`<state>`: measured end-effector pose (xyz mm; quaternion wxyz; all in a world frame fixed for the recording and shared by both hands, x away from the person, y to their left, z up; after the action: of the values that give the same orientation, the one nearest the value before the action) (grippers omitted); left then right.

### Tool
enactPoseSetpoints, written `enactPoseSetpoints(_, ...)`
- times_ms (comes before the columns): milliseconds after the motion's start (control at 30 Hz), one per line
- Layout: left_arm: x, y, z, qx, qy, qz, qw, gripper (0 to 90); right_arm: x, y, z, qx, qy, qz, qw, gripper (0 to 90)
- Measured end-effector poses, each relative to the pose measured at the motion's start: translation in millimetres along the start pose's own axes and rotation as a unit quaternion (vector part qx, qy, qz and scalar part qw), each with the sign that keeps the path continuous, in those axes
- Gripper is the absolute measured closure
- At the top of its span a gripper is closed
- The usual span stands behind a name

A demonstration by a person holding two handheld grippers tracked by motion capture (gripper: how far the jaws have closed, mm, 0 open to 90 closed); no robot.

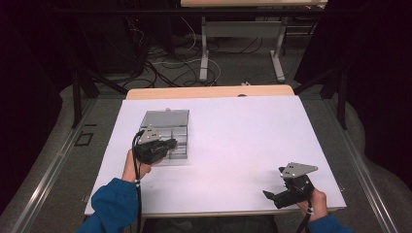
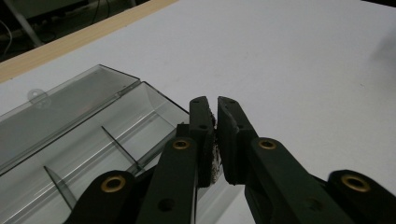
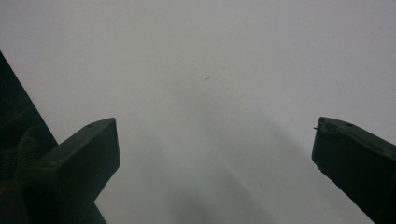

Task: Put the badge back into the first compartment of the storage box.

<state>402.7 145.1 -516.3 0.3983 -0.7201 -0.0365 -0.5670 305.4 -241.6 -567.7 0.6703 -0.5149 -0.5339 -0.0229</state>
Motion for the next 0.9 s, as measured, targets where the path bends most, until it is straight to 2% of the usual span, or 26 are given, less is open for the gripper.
enactPoseSetpoints(367, -4.5, -11.1, 17.6, 0.021, -0.022, -0.006, 0.9995, 85.4, 0.0, 0.1, 0.0, -0.001, 0.001, 0.000, 1.0000, 0.5)
enactPoseSetpoints(600, -6.0, -13.7, 24.4, 0.030, -0.029, -0.012, 0.9991, 85.4, -0.2, -0.1, -0.1, 0.000, -0.001, 0.000, 1.0000, 0.6)
enactPoseSetpoints(900, -9.7, -18.9, 39.4, 0.049, -0.047, -0.019, 0.9975, 85.5, 0.0, 0.2, 0.0, 0.000, 0.000, -0.001, 1.0000, 0.6)
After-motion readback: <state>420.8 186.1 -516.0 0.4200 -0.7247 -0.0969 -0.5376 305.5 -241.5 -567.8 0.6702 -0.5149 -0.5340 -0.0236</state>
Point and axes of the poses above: each handheld gripper's, and its own axes: y roughly forward along the jaws, x roughly out of its top, z roughly to its left, the point moved 6 cm from there along y, roughly forward along the jaws, and after that the axes turned 5 degrees about -x, right-handed, at the moved point
